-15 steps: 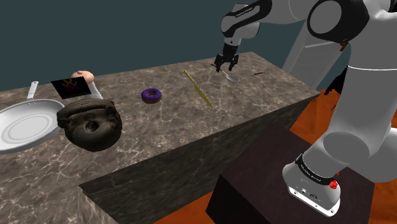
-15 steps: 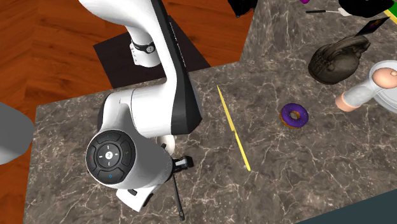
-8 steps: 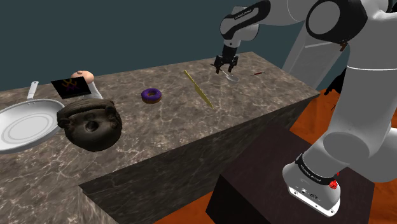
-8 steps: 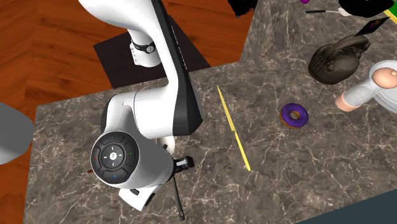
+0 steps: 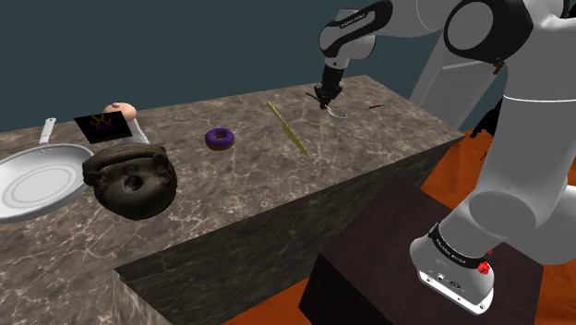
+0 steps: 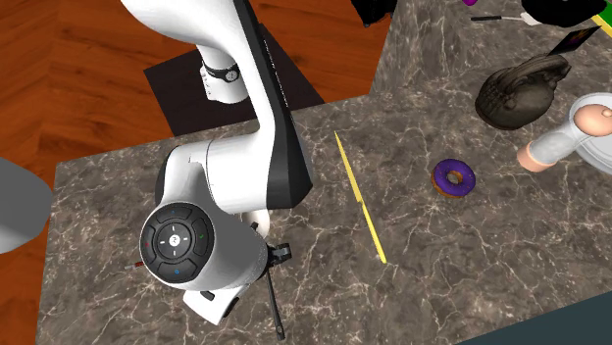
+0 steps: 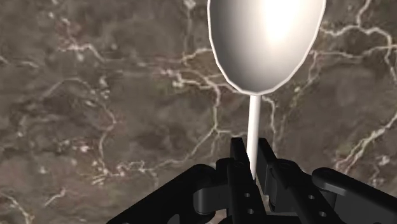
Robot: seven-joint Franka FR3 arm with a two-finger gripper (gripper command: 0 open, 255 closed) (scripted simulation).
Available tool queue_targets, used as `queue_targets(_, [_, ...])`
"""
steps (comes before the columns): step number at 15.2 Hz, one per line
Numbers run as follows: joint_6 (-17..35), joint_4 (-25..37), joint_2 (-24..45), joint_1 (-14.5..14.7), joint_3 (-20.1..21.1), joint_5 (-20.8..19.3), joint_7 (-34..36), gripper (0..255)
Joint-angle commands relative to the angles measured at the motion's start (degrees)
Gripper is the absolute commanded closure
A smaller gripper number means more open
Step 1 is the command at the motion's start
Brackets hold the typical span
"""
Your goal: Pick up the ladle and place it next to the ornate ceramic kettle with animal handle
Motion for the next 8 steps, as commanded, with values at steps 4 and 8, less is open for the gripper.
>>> queue_targets(4, [-0.61,0.27,-0.34,0.02,-0.06,-0.13,0.13,255])
queue_targets(8, [-3.13,1.54,-1.65,0.09,-0.25,-0.61,0.63,255])
